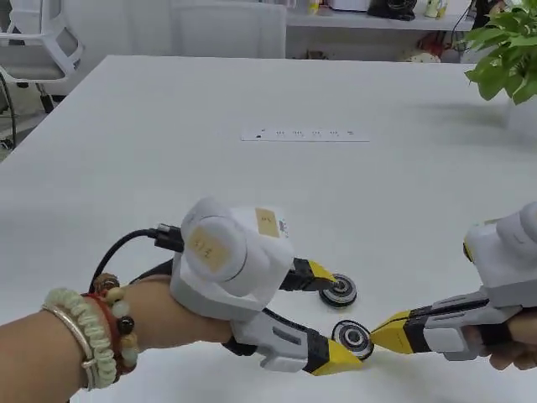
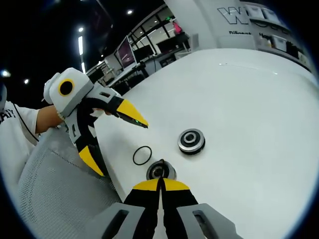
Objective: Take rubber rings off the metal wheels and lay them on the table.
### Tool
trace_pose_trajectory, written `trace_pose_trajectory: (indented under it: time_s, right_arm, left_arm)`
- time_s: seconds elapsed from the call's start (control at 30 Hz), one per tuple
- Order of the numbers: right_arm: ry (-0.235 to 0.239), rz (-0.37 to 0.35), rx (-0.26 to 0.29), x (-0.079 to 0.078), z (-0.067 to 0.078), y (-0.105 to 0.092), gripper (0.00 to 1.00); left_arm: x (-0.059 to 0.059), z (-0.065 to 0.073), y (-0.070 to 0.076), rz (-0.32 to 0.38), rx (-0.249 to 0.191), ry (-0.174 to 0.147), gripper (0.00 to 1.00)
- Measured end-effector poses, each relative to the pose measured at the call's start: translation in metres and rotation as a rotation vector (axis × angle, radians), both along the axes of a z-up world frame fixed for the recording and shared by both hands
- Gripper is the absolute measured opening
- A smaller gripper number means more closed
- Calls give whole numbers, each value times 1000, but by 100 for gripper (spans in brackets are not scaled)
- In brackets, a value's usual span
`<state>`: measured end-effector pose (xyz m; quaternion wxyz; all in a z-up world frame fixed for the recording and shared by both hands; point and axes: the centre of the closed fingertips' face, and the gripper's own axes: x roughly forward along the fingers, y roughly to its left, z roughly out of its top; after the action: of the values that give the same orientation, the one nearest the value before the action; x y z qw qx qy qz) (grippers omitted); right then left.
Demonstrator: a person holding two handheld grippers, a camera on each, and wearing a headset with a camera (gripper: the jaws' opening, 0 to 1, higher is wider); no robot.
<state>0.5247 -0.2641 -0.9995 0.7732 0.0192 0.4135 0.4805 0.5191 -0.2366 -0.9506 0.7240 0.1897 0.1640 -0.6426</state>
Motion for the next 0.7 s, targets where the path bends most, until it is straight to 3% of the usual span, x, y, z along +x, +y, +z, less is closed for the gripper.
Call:
trace_pose_trajectory:
  time_s: [0.07,0.3,0.47,0.7]
  right_arm:
    - [0,1,6,-1,2,1,0]
    - [-10,-15,41,1,11,3,0]
    - [-21,-9,54,0,17,5,0]
    - [-28,-15,80,2,23,7,0]
  left_arm:
    - [-3,6,4,6,-17,24,58]
    - [-5,23,29,17,-8,-45,65]
    - [-4,33,50,73,-33,-51,71]
    - [-6,32,80,135,-14,-75,79]
